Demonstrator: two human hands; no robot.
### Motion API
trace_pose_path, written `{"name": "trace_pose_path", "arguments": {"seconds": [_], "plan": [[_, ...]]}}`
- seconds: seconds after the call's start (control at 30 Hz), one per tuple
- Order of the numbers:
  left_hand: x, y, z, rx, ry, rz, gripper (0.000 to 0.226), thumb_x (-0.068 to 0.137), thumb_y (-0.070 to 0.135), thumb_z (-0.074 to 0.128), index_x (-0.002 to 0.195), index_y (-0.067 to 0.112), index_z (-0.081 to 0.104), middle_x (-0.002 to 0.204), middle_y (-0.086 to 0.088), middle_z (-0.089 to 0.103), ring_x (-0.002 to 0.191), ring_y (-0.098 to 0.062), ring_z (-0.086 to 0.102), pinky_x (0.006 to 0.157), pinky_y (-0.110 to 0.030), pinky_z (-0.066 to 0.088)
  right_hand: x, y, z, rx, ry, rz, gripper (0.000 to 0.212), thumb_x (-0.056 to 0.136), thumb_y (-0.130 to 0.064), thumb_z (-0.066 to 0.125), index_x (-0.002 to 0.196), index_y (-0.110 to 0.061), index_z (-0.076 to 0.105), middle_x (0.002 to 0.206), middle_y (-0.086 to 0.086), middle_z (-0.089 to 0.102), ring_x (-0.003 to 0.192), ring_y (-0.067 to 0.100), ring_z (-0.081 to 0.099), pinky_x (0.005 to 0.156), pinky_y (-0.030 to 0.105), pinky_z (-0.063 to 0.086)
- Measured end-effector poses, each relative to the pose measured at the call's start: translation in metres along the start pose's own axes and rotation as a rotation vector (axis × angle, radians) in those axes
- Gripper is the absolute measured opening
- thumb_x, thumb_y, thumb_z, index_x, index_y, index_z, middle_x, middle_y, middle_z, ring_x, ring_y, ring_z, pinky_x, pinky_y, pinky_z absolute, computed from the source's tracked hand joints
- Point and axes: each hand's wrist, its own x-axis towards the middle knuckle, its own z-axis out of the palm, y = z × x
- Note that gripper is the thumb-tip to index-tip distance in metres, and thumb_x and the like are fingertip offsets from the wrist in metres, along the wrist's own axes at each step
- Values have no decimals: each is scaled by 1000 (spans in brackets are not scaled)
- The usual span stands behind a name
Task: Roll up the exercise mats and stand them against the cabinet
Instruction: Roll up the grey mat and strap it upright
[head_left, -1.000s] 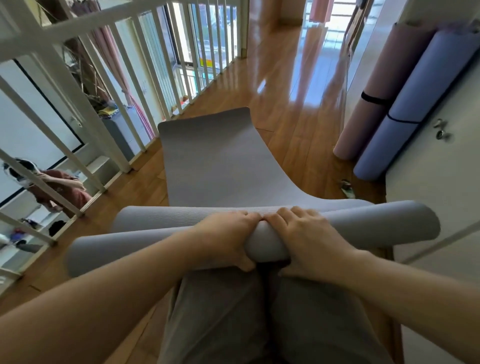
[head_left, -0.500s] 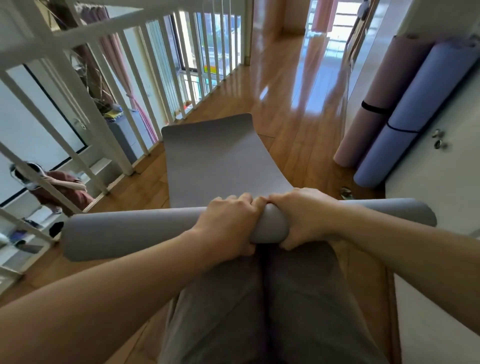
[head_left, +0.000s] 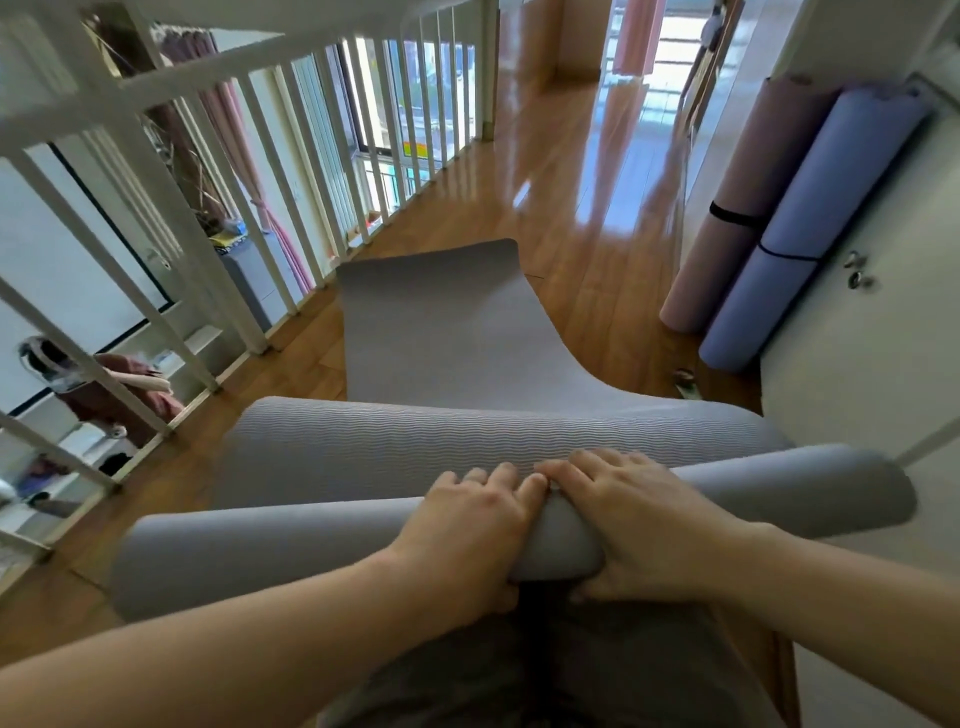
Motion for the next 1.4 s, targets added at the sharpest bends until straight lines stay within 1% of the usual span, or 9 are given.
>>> {"name": "trace_pose_path", "arguments": {"seconds": [0.17, 0.27, 0.43, 0.57, 0.8, 0.97, 1.13, 1.3, 1.4], "plan": [[16, -20, -12, -213, -182, 23, 83, 67, 46, 76, 136, 29, 33, 125, 4, 50, 108, -18, 53, 89, -33, 45, -2, 5, 7, -70, 106, 22, 79, 70, -61, 68, 136, -32, 35, 128, -8, 51, 112, 14, 51, 97, 33, 41], [32, -36, -23, -334, -323, 4, 78, 68, 47, 79, 133, 29, 40, 126, 5, 49, 113, -17, 46, 95, -34, 42, 19, 12, -10, -7, -14, 44, 68, 68, -56, 72, 125, -30, 44, 117, -9, 55, 102, 11, 50, 89, 29, 45], [24, -17, -13, 38, -46, -58, 86, 77, 53, 67, 143, 23, 22, 136, -4, 36, 120, -25, 42, 99, -41, 39, 47, 34, -24, 170, -206, 41, 71, 63, -50, 82, 122, -27, 51, 116, -8, 49, 102, 9, 44, 89, 26, 44], [27, -22, -3, 9, 21, -65, 84, 72, 48, 72, 139, 25, 27, 130, -2, 43, 114, -23, 50, 93, -38, 42, 60, 35, -31, 134, -318, 54, 74, 64, -53, 82, 125, -26, 50, 117, -6, 49, 107, 11, 45, 93, 28, 42], [55, -51, -22, -305, -217, -16, 84, 65, 49, 80, 135, 27, 39, 130, 5, 50, 114, -17, 50, 91, -27, 39, 42, 16, -8, -39, 89, 94, 75, 69, -58, 71, 131, -30, 40, 125, -10, 53, 107, 11, 52, 91, 28, 40], [50, -44, -17, -88, -29, -78, 83, 71, 56, 71, 139, 27, 33, 128, 2, 50, 115, -20, 49, 96, -35, 41, 62, 33, -31, 59, -106, 97, 71, 63, -54, 79, 121, -30, 48, 110, -11, 60, 91, 8, 55, 76, 26, 45], [44, -40, -4, 14, 125, -92, 84, 72, 48, 68, 141, 27, 26, 126, 1, 50, 110, -22, 54, 91, -35, 42, 82, 40, -39, 137, -262, 82, 74, 61, -51, 84, 123, -30, 49, 115, -9, 60, 99, 11, 55, 82, 25, 45], [57, -58, -18, -136, -32, -66, 82, 67, 52, 74, 136, 30, 35, 121, 4, 55, 102, -19, 57, 84, -31, 46, 58, 25, -4, -70, 258, 72, 78, 64, -62, 74, 128, -28, 46, 117, -6, 60, 101, 17, 59, 88, 34, 45], [70, -66, -26, -228, -177, -50, 78, 65, 51, 78, 132, 31, 42, 120, 7, 57, 106, -17, 56, 86, -30, 45, 61, 28, -7, -28, 235, 86, 67, 67, -59, 71, 123, -28, 48, 112, -7, 62, 94, 13, 59, 81, 29, 45]]}}
